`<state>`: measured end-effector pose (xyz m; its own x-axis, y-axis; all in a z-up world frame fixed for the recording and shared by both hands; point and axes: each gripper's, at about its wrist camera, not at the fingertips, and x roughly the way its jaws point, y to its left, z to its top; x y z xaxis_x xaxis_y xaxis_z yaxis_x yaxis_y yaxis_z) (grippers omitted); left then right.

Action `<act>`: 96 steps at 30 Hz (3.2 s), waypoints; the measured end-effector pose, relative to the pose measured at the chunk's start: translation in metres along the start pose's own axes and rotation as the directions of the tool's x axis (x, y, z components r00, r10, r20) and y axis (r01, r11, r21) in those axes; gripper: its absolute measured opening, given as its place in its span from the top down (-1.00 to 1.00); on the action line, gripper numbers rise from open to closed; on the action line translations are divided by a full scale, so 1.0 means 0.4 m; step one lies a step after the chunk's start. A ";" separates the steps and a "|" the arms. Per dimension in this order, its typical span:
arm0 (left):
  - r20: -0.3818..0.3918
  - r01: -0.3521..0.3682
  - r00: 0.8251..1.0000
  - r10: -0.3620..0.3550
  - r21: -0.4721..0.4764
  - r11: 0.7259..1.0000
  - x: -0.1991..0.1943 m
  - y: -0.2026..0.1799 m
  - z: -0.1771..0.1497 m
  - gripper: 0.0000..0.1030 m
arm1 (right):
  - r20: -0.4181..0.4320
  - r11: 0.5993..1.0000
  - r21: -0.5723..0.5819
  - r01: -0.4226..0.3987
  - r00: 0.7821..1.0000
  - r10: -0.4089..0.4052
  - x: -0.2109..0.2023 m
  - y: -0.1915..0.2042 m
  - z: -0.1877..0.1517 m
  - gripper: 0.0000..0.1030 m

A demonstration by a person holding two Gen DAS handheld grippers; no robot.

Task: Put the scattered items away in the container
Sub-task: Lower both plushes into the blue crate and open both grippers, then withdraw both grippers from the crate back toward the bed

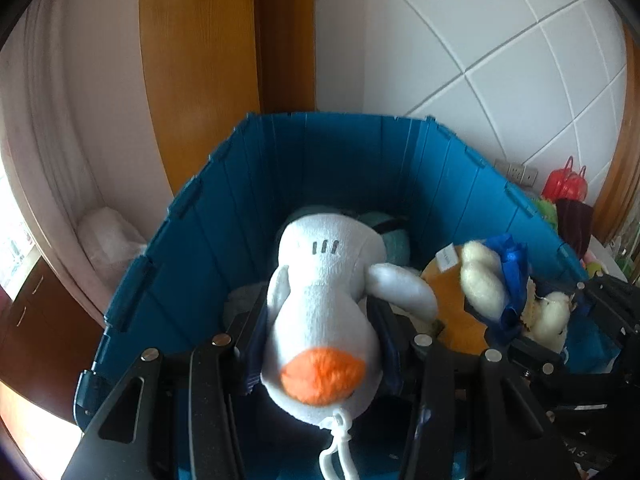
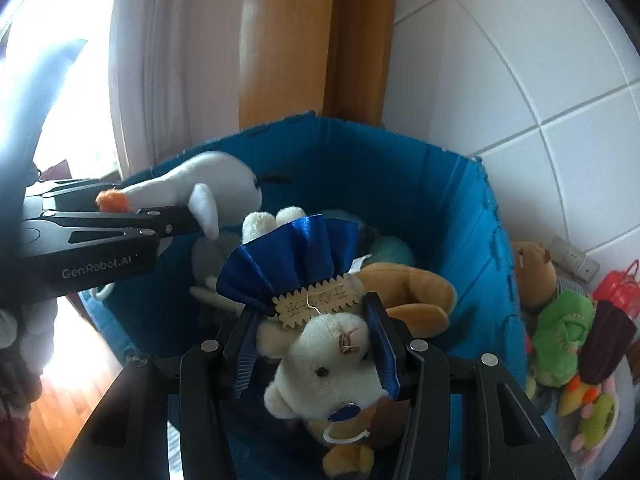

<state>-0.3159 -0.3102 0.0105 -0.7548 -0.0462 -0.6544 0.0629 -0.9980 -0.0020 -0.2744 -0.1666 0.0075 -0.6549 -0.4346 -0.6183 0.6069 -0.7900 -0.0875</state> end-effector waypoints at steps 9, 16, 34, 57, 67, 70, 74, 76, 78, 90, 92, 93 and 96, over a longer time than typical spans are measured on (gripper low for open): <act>-0.070 -0.039 0.997 0.037 -0.029 0.999 0.031 0.010 -0.039 -0.25 | -0.026 1.000 -0.003 0.002 1.000 -0.002 0.047 -0.007 -0.008 -0.31; -0.065 -0.052 0.997 0.049 -0.036 0.998 0.014 0.017 -0.056 -0.47 | -0.025 1.000 -0.005 0.003 1.000 -0.003 0.038 0.011 -0.012 -0.51; -0.031 -0.040 0.999 0.039 -0.060 0.997 -0.056 0.022 -0.086 -0.47 | 0.015 0.999 0.004 0.032 0.999 -0.032 -0.014 0.028 -0.018 -0.98; 0.019 0.036 0.999 -0.036 -0.012 0.999 -0.189 -0.035 -0.169 -0.47 | 0.049 0.988 0.065 0.137 0.989 -0.140 -0.177 0.033 -0.099 -0.98; 0.021 0.096 0.995 -0.097 0.041 0.995 -0.231 -0.107 -0.216 -0.47 | 0.028 0.969 0.134 0.209 0.976 -0.214 -0.260 0.019 -0.178 -0.98; 0.016 0.113 0.993 -0.114 0.057 0.992 -0.241 -0.146 -0.228 -0.47 | 0.018 0.964 0.145 0.222 0.974 -0.226 -0.283 0.005 -0.206 -0.98; 0.003 0.115 0.993 -0.116 0.074 0.991 -0.250 -0.206 -0.245 -0.47 | 0.023 0.959 0.166 0.230 0.971 -0.237 -0.320 -0.026 -0.235 -0.98; -0.001 0.114 0.993 -0.115 0.074 0.991 -0.256 -0.234 -0.253 -0.47 | 0.023 0.958 0.171 0.231 0.971 -0.238 -0.338 -0.045 -0.252 -0.98; -0.003 0.116 0.993 -0.116 0.075 0.990 -0.264 -0.265 -0.263 -0.47 | 0.021 0.958 0.170 0.232 0.971 -0.239 -0.356 -0.068 -0.273 -0.98; -0.048 0.124 0.992 -0.119 0.102 0.987 -0.304 -0.505 -0.350 -0.47 | 0.002 0.951 0.209 0.225 0.973 -0.231 -0.469 -0.229 -0.416 -0.98; -0.055 0.124 0.991 -0.118 0.104 0.987 -0.308 -0.538 -0.365 -0.47 | -0.002 0.950 0.215 0.224 0.973 -0.229 -0.489 -0.251 -0.442 -0.98; -0.060 0.125 0.991 -0.119 0.106 0.987 -0.311 -0.557 -0.373 -0.47 | -0.004 0.950 0.218 0.224 0.973 -0.229 -0.499 -0.262 -0.457 -0.98; -0.072 0.131 0.990 -0.123 0.115 0.985 -0.322 -0.614 -0.399 -0.47 | -0.018 0.946 0.233 0.225 0.974 -0.227 -0.534 -0.302 -0.511 -0.98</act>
<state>-0.1298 -0.0521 -0.0254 -0.7075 0.0802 -0.7022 -0.1116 -0.9938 -0.0010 -0.1160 0.1101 -0.0094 -0.7675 -0.2360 -0.5960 0.3218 -0.9460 -0.0398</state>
